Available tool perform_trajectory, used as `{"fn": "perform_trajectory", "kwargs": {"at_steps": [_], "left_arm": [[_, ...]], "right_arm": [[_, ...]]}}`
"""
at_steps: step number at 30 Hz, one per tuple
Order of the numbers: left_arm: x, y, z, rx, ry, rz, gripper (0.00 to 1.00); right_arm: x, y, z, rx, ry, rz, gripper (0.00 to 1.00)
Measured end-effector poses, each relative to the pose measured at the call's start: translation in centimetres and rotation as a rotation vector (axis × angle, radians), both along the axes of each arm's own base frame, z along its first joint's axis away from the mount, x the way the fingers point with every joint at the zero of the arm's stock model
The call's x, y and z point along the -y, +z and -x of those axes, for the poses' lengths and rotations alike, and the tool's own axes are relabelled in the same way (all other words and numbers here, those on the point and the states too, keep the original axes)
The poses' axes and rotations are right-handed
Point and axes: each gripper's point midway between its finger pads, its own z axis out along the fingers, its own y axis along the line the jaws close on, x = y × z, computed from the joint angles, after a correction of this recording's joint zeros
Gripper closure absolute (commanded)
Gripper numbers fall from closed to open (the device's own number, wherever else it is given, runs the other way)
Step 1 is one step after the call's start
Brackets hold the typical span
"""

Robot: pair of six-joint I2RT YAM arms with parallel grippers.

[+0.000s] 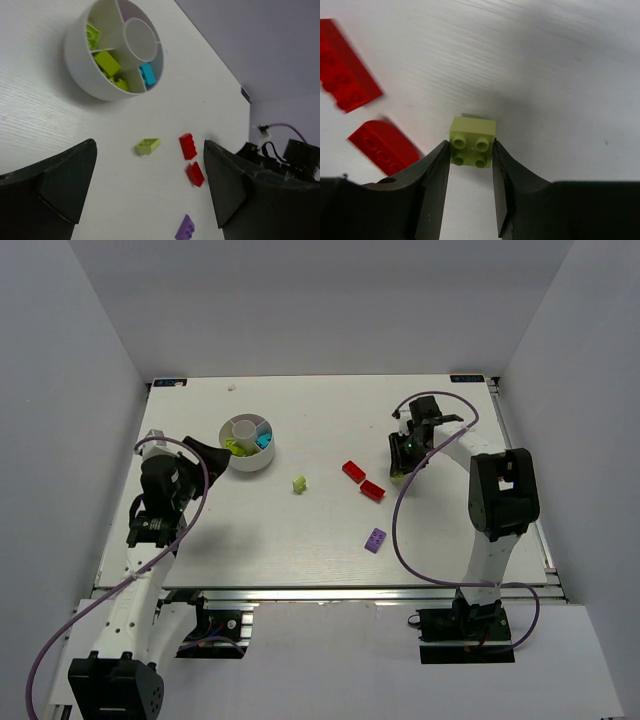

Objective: Sort the legos into containers by color

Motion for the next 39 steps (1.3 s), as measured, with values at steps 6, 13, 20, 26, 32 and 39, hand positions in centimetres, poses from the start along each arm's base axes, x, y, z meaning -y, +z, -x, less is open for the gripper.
{"fn": "perform_trajectory", "kwargs": {"at_steps": [6,13,20,26,32,39], "left_arm": [[4.7,-0.3,-1.4,0.005,-0.199,0.185,0.08],[11.2,-0.1,-1.1,-0.045,-0.463,0.252,0.08],[15.2,1.8,0.1,0.011,-0.630,0.262,0.09],[15.8,2.3,0.4,0.030,-0.658,0.264,0.11],[16.7,2.0,1.1,0.028,-0.701,0.272,0.15],[17.6,1.3,2.1,0.011,-0.746,0.261,0.23]], "right_arm": [[-4.9,5.6,0.4,0.132,0.300,-0.247,1.00],[-12.9,15.1,4.1,0.506,0.854,-0.435,1.00],[-19.6,17.4,11.1,0.717,1.249,-0.499,1.00],[-21.7,17.4,12.8,0.768,1.336,-0.510,1.00],[-23.0,18.2,13.0,0.822,1.358,-0.516,1.00],[-23.7,18.7,13.0,0.830,1.338,-0.534,1.00]]}}
